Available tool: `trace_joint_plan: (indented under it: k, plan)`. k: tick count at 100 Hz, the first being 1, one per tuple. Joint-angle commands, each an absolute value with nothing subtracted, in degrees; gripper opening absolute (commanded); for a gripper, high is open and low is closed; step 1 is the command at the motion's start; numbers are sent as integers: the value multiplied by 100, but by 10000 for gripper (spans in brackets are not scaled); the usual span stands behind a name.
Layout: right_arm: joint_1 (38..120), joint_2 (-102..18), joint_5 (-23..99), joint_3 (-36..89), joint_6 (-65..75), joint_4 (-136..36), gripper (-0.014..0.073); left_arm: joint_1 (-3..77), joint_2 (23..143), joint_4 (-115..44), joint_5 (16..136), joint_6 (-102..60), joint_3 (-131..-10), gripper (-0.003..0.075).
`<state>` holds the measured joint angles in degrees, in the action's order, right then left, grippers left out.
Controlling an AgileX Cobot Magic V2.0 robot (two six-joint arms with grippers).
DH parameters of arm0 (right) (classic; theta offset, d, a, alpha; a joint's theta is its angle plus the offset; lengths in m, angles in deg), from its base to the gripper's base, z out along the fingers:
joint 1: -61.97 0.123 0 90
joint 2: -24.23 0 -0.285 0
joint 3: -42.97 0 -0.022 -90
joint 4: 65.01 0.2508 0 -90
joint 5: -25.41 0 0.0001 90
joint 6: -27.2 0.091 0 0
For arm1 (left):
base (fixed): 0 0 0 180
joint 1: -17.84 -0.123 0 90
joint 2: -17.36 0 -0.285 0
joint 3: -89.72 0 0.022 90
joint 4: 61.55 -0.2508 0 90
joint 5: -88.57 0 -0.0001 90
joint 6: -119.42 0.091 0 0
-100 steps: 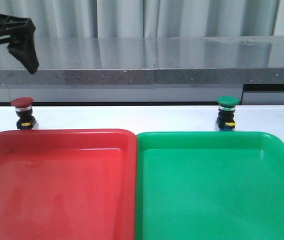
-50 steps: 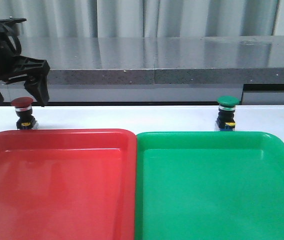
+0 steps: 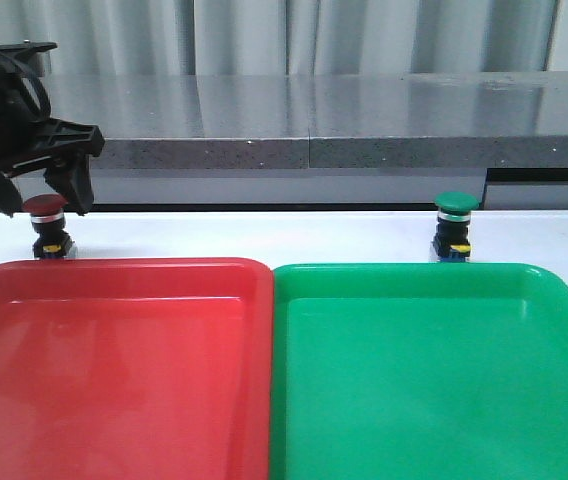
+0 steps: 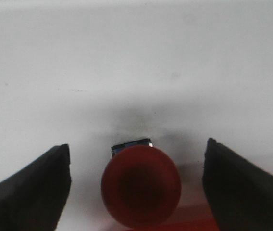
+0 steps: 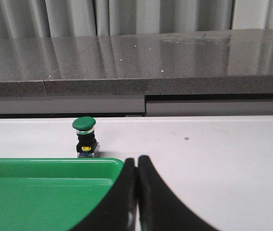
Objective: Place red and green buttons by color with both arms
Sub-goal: 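Lower the left gripper onto the red-capped button and close it, then lift the red button and lower it into the red tray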
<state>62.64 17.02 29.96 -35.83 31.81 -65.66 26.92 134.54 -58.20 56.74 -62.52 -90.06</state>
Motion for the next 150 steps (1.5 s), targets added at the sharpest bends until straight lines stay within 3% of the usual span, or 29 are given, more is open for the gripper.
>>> trace_joint_plan:
  k: [1,21,35,92,150]
  plan:
    - [6278,1826,2494,-3497,3188,-6615,-58,2725,13160,-5808,5921,-6273,-9183,406]
    - [6278,1826,2494,-3497,3188,-6615,-58,2725,13160,-5808,5922,-6273,-9183,203]
    - [6278,1826,2494,-3497,3188,-6615,-58,2725,13148,-5808,5910,-6273,-9183,130]
    - [6278,1826,2494,-3497,3188,-6615,-58,2741,11712,-5613,4997,-6334,-9143,124]
    - [6278,1826,2494,-3497,3188,-6615,-58,3674,10692,-5615,5367,-6953,-7559,124]
